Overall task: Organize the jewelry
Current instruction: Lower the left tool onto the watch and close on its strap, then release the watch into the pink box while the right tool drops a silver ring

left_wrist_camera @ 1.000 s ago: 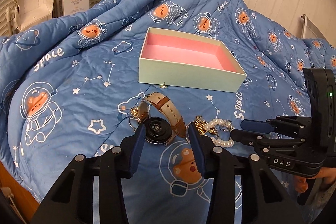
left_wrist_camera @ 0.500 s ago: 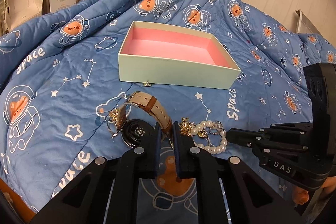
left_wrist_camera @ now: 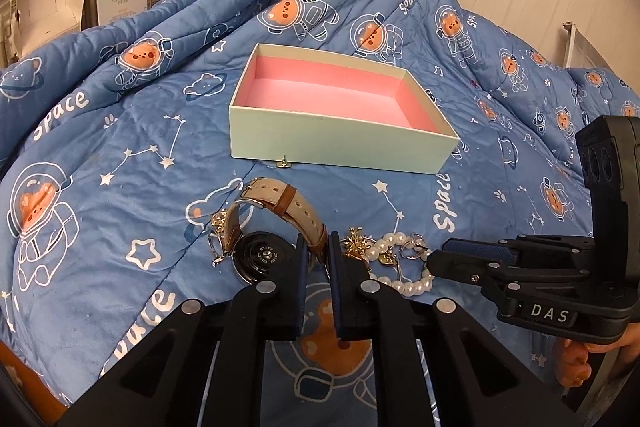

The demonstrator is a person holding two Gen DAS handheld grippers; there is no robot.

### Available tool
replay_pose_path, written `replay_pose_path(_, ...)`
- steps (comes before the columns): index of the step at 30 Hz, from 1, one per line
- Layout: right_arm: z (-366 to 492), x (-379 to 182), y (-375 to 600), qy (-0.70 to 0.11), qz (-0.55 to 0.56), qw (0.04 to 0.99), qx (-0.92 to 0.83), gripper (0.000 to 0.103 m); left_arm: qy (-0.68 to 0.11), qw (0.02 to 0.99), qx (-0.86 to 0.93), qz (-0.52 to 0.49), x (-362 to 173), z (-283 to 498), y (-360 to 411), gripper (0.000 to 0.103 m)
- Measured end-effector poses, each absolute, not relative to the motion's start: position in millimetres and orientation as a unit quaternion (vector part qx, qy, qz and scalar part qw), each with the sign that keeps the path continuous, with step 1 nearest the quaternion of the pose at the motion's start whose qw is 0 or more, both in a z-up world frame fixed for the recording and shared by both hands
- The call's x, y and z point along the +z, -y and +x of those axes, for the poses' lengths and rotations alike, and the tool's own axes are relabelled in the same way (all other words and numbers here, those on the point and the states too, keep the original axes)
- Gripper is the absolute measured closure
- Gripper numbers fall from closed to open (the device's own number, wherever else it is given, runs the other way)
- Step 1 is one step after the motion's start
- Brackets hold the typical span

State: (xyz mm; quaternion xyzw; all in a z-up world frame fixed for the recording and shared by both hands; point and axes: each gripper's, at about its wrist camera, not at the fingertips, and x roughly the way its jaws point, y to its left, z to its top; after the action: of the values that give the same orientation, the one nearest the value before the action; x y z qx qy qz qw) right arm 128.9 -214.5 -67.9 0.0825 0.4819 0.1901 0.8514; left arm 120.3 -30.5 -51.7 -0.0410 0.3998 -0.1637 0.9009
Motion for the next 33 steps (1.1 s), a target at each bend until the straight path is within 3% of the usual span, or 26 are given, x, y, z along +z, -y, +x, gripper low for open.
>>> replay_pose_path(3,129,-62,212,-0.469,0.068,0.859,0.196,0.064,-0.396,0.904,-0.160,-0.032,-51,121,31,0.090)
replay_pose_path(5,131,-60,207,-0.459,0.048,0.864,0.202,0.064,-0.396,0.905,-0.156,-0.028,-52,123,31,0.075)
replay_pose_path(7,133,-60,201,-0.449,0.021,0.869,0.208,0.064,-0.398,0.903,-0.159,-0.034,-53,126,31,0.067)
replay_pose_path(9,137,-62,196,-0.446,0.001,0.870,0.211,0.064,-0.394,0.906,-0.153,-0.030,-53,127,32,0.067)
replay_pose_path(11,140,-64,193,-0.447,-0.007,0.867,0.221,0.065,-0.396,0.905,-0.153,-0.029,-54,130,32,0.074)
replay_pose_path(13,143,-67,191,-0.448,-0.020,0.866,0.222,0.077,-0.400,0.902,-0.157,-0.030,-55,133,33,0.089)
replay_pose_path(14,143,-68,191,-0.449,-0.022,0.864,0.226,0.085,-0.400,0.902,-0.158,-0.030,-55,133,34,0.090)
replay_pose_path(22,136,-59,203,-0.445,0.018,0.864,0.234,0.085,-0.403,0.899,-0.165,-0.052,-48,126,27,0.091)
replay_pose_path(33,136,-14,219,-0.412,0.070,0.870,0.262,0.085,-0.368,0.903,-0.216,-0.056,3,114,26,0.093)
